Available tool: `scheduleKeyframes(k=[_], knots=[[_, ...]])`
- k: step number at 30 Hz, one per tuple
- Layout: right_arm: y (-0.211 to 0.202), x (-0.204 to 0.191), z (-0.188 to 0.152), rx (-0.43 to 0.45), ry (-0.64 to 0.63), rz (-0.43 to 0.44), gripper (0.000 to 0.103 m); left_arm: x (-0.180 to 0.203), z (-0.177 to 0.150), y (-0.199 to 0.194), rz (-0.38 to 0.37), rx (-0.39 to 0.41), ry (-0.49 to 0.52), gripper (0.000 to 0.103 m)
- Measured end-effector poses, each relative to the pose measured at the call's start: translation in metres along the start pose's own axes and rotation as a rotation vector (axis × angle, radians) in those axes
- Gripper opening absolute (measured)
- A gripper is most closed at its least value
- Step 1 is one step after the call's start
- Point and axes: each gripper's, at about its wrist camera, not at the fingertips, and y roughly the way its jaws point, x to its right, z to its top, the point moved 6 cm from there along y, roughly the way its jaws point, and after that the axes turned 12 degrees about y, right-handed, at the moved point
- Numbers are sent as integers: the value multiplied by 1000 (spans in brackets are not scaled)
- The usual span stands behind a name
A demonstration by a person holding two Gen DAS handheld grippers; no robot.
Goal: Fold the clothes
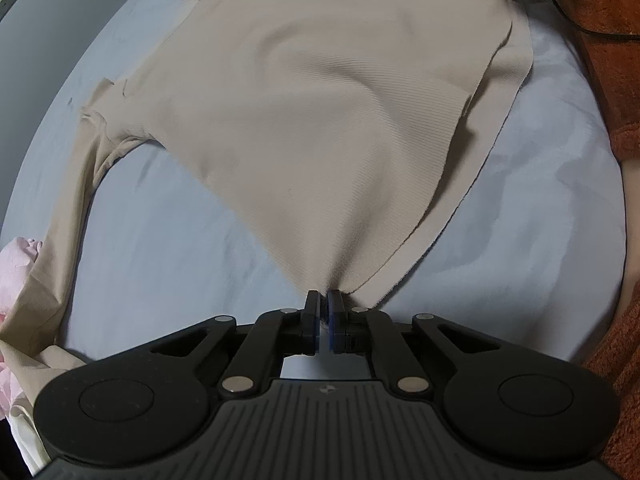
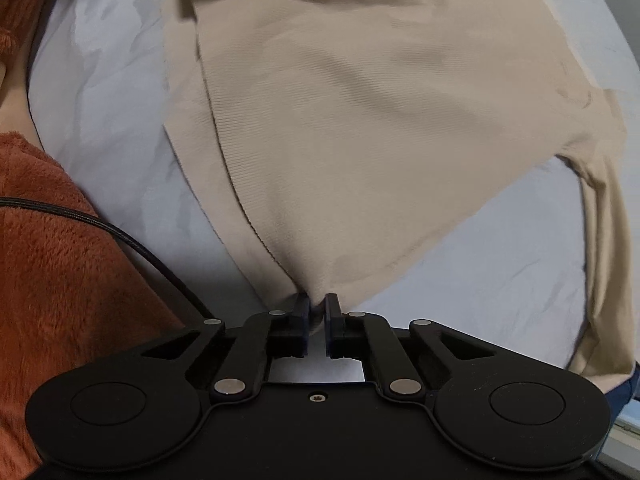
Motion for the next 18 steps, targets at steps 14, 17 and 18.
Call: scheduleKeyframes(k=[14,17,18], knots=[[-42,29,-18,-198,-46,-1,0,5,11,-34,-90,-5,122,2],[-33,35,-27,-225,-27,-10,0,15,13,-32,-141,-11,130,2],[-33,36,-27,-213,-15,-4,0,16,13,-31,-163,-13,128,2]])
